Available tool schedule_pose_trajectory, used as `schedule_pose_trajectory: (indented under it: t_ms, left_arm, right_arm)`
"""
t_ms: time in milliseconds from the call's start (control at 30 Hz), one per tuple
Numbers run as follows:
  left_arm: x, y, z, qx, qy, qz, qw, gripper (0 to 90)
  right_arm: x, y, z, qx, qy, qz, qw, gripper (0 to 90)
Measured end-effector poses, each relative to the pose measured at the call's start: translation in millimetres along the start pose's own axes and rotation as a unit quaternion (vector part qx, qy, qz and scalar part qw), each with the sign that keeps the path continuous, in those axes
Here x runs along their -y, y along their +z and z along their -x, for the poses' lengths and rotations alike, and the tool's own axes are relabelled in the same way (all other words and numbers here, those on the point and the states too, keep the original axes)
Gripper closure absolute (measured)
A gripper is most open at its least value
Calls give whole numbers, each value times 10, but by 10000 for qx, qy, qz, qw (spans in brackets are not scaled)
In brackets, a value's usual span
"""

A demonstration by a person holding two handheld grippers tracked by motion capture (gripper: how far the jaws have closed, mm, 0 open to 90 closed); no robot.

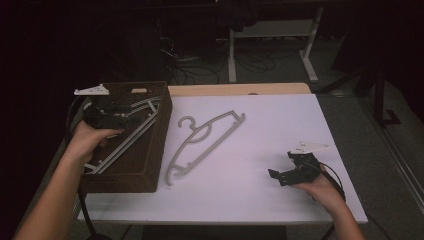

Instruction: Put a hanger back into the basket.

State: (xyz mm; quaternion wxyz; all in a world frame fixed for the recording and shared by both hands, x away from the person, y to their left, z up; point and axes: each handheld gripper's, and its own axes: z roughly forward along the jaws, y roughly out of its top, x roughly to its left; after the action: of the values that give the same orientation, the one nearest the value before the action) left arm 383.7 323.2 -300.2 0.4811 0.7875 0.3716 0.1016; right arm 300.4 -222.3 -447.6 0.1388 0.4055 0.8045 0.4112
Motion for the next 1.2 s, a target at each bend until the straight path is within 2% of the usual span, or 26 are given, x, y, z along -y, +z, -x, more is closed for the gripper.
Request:
schedule_pose_trajectory:
  t_ms: [267, 333, 367, 400, 467, 533, 567, 600, 633, 667, 700, 733, 767, 800, 833, 900, 933, 967, 1067, 1167, 1200]
  left_arm:
    - [-93, 346, 381, 367, 158, 210, 9990, 155]
    - [-111, 456, 490, 377, 220, 197, 9989, 158]
    - [-129, 571, 591, 405, 287, 152, 9987, 163]
    - [-129, 571, 591, 405, 287, 152, 9987, 164]
    - [-143, 688, 683, 466, 351, 99, 9982, 169]
    - [-149, 804, 762, 522, 392, 44, 9979, 202]
    - [-149, 860, 796, 559, 392, 29, 9977, 246]
    - [-147, 917, 825, 609, 380, 18, 9974, 246]
    - [-141, 976, 853, 633, 379, 6, 9973, 280]
    - [-120, 1111, 893, 683, 366, -60, 9970, 344]
    - [-120, 1111, 893, 683, 366, -60, 9970, 386]
    - [-87, 1256, 921, 716, 328, -149, 9968, 415]
    - [-87, 1256, 921, 716, 328, -149, 9968, 445]
    - [-47, 1398, 938, 696, 332, -246, 9967, 476]
    - [-47, 1398, 938, 696, 332, -246, 9967, 510]
    - [-3, 1538, 947, 617, 375, -376, 9967, 537]
    - [48, 1673, 943, 534, 382, -515, 9965, 562]
    - [48, 1673, 943, 534, 382, -515, 9965, 581]
    - [121, 1858, 927, 432, 409, -748, 9954, 607]
    - [204, 2042, 884, 525, 297, -930, 9938, 643]
    - [235, 2103, 874, 490, 278, -1023, 9932, 653]
  right_arm:
    - [-3, -2, -1, -23, -2, 5, 10000, 0]
    - [-4, 0, 0, -23, -5, 3, 10000, 0]
    - [-4, 0, 0, -24, -5, 3, 10000, 0]
    - [-4, 0, 0, -24, -5, 3, 10000, 0]
    - [-3, -2, 1, -29, -8, 6, 10000, 0]
    - [-3, -5, 4, -30, -8, 13, 10000, 0]
    - [-3, -7, 8, -28, -16, 21, 10000, 0]
    - [-3, -7, 8, -28, -16, 21, 10000, 0]
    - [-2, -8, 10, -28, -16, 23, 10000, 0]
    - [-2, -7, 13, -28, -14, 20, 10000, 0]
    - [-2, -7, 13, -28, -14, 20, 10000, 0]
    - [-3, -9, 14, -33, -11, 27, 10000, 0]
    - [-3, -9, 14, -33, -11, 27, 10000, 0]
    - [-3, -10, 13, -34, -23, 26, 10000, 0]
    - [-3, -10, 13, -34, -23, 26, 10000, 0]
    - [-3, -11, 13, -34, -32, 28, 10000, 0]
    - [-3, -11, 14, -37, -32, 30, 10000, 0]
    - [-3, -11, 14, -37, -32, 30, 10000, 0]
    - [-4, -9, 16, -39, -30, 29, 10000, 0]
    - [-5, -6, 15, -40, -32, 15, 10000, 0]
    - [-5, -5, 15, -40, -43, 12, 10000, 0]
